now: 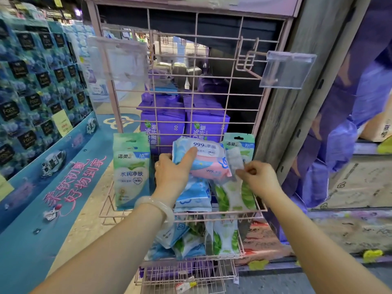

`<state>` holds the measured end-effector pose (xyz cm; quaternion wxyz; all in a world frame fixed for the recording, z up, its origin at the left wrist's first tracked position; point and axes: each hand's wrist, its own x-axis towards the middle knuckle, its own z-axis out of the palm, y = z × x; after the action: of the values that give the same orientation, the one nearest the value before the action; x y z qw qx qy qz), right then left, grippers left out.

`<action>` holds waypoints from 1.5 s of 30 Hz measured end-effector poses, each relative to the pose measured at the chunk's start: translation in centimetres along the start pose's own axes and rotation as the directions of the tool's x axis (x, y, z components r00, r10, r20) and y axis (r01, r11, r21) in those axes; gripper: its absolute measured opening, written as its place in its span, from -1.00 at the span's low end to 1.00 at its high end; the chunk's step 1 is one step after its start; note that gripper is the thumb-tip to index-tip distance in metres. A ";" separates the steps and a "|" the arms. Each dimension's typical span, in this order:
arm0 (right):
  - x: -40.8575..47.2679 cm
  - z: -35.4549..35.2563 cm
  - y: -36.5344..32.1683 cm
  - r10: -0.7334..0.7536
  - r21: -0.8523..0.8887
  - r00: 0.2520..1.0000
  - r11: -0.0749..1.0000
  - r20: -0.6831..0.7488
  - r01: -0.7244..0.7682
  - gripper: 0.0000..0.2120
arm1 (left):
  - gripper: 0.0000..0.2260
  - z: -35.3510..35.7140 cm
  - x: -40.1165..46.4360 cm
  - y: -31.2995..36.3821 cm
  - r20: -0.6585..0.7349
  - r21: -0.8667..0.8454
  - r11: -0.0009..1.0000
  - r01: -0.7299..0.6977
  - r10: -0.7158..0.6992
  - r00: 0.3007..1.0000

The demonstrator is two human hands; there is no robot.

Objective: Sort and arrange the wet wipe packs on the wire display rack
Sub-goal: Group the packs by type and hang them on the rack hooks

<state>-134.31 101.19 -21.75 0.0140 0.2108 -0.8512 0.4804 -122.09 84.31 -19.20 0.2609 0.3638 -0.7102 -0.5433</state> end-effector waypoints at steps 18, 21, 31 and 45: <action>-2.8 -3.0 -6.4 0.153 0.793 0.987 0.594 0.054 -0.135 -0.80 | -0.46 -1.8 -0.1 4.1 0.197 0.150 0.879 -0.453 0.423 0.884; -3.3 0.3 -8.1 0.110 0.726 0.988 0.670 0.111 -0.156 -0.78 | -0.57 -2.2 -1.7 4.3 0.318 0.115 0.855 -0.506 0.451 0.834; 0.0 -0.5 -1.6 0.058 0.048 0.998 0.997 0.020 -0.059 -0.31 | -0.62 -4.1 -0.8 1.0 0.183 -0.194 0.951 -0.242 0.278 0.943; 0.9 -0.1 -0.1 0.118 0.135 0.967 0.987 -0.225 -0.090 -0.65 | -0.70 -3.5 -1.0 -0.7 0.063 -0.397 0.885 -0.243 0.290 0.955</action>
<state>-135.10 100.96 -21.43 0.0751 0.1087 -0.8223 0.5535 -118.64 83.03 -18.93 0.3559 0.1706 -0.6474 -0.6520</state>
